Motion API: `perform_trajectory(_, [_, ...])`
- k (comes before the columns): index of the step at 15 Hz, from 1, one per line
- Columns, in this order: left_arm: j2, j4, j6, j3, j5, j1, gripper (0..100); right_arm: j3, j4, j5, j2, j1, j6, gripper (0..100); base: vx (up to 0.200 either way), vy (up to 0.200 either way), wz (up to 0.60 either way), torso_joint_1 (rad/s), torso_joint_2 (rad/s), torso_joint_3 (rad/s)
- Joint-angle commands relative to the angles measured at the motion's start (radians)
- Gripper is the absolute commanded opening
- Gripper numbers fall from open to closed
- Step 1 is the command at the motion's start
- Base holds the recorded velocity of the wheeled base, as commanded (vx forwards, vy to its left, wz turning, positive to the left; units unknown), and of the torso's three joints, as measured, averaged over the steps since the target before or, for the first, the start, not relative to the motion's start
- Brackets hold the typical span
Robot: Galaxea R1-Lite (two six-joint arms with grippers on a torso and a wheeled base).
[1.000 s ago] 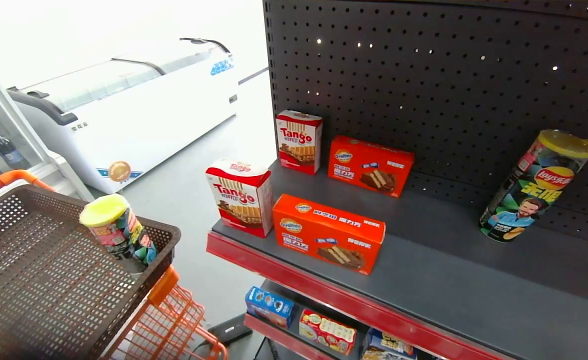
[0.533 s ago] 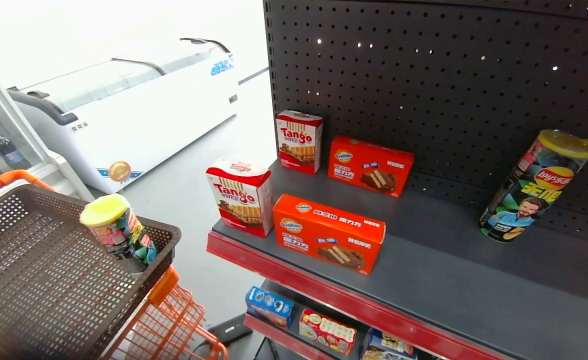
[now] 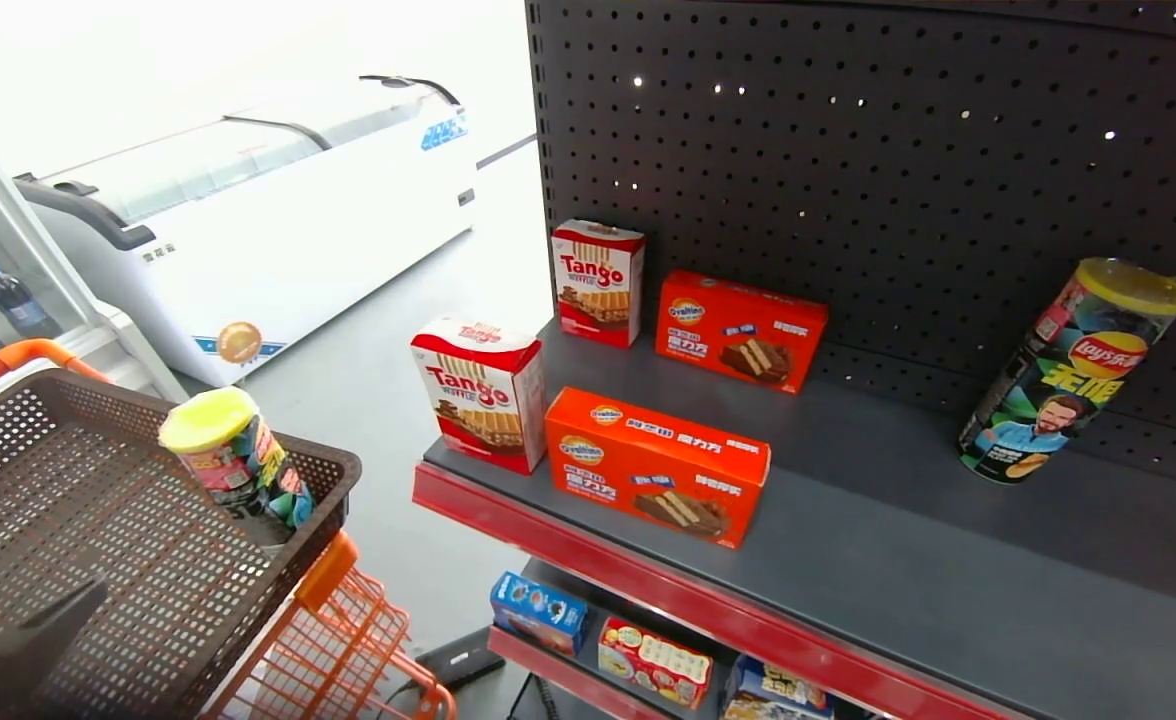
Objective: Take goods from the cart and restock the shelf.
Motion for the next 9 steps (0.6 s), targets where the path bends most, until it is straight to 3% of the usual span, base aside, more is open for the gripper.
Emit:
perform_trajectory(1, [0.261, -0.258, 0.061, 0.146, -0.023, 0.069, 100, 0.000, 0.000, 0.000, 0.000, 0.000, 0.000, 100, 0.000, 0.000, 0.00, 0.000, 0.00, 0.000])
perform_trajectory(2, [0.325, -0.379, 0.067, 0.197, -0.025, 0.069, 100, 0.000, 0.000, 0.000, 0.000, 0.000, 0.000, 100, 0.000, 0.000, 0.00, 0.000, 0.00, 0.000])
perform_trajectory(3, [0.457, -0.613, 0.069, 0.292, -0.025, 0.069, 100, 0.000, 0.000, 0.000, 0.000, 0.000, 0.000, 100, 0.000, 0.000, 0.00, 0.000, 0.00, 0.000])
perform_trajectory(4, [0.535, -0.732, 0.070, 0.327, -0.026, 0.068, 100, 0.000, 0.000, 0.000, 0.000, 0.000, 0.000, 100, 0.000, 0.000, 0.00, 0.000, 0.00, 0.000])
perform_trajectory(6, [0.679, -0.883, 0.058, 0.295, -0.025, 0.065, 100, 0.000, 0.000, 0.000, 0.000, 0.000, 0.000, 100, 0.000, 0.000, 0.00, 0.000, 0.00, 0.000])
perform_trajectory(9, [0.808, -0.956, 0.039, 0.181, -0.023, 0.051, 100, 0.000, 0.000, 0.000, 0.000, 0.000, 0.000, 100, 0.000, 0.000, 0.00, 0.000, 0.00, 0.000])
